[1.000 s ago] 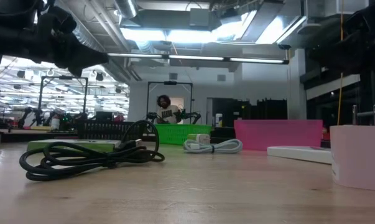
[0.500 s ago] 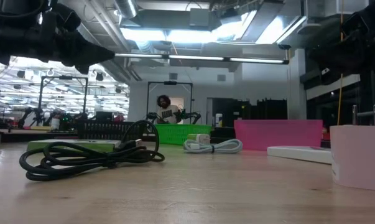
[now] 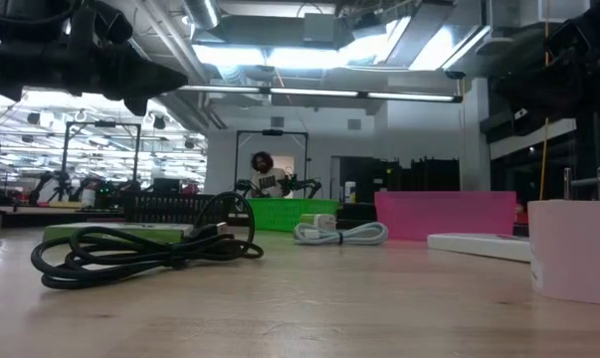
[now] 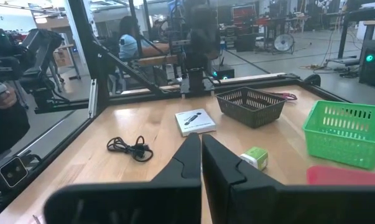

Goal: Pick and place items into bin
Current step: Put the white card reader box into the green bin

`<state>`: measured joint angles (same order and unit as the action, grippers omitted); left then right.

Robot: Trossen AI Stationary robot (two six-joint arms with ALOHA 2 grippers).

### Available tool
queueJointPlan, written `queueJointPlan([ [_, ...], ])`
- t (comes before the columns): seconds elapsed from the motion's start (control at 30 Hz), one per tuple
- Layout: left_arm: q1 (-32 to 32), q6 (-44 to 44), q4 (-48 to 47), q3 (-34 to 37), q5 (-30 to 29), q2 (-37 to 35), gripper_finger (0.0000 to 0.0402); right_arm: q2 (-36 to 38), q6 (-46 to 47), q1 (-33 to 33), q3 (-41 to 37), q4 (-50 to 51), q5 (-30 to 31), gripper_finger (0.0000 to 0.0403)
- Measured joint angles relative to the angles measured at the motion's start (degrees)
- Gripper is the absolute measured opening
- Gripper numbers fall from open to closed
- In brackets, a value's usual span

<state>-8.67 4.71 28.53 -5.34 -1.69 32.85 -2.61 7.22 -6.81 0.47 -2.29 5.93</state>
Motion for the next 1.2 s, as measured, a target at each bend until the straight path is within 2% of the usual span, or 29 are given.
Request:
queueJointPlan([
  [0.2,2.3,1.1,0.0,-2.9,2.9,3.7,0.0002,0.0,-0.2,0.0,0.0,0.0,0.0,0.0],
  [0.37,4.4,-3.0,0.0,-5.0,1.8,8.2,0.0002,0.0,-0.2,0.0,0.0,0.0,0.0,0.0],
  [0.8,6.4,-5.7,0.0,-11.8,-0.2,20.5,0.0002,0.0,-0.2,0.0,0.0,0.0,-0.2,0.0],
  [0.97,6.3,-7.3,0.0,-13.4,-0.2,24.7,0.0002,-0.2,-10.8,-0.1,0.0,0.6,-10.0,0.0],
  [1.2,6.3,-9.0,0.0,-15.9,-0.2,27.4,0.0002,-0.2,-12.0,0.0,0.0,0.5,-10.5,0.0],
])
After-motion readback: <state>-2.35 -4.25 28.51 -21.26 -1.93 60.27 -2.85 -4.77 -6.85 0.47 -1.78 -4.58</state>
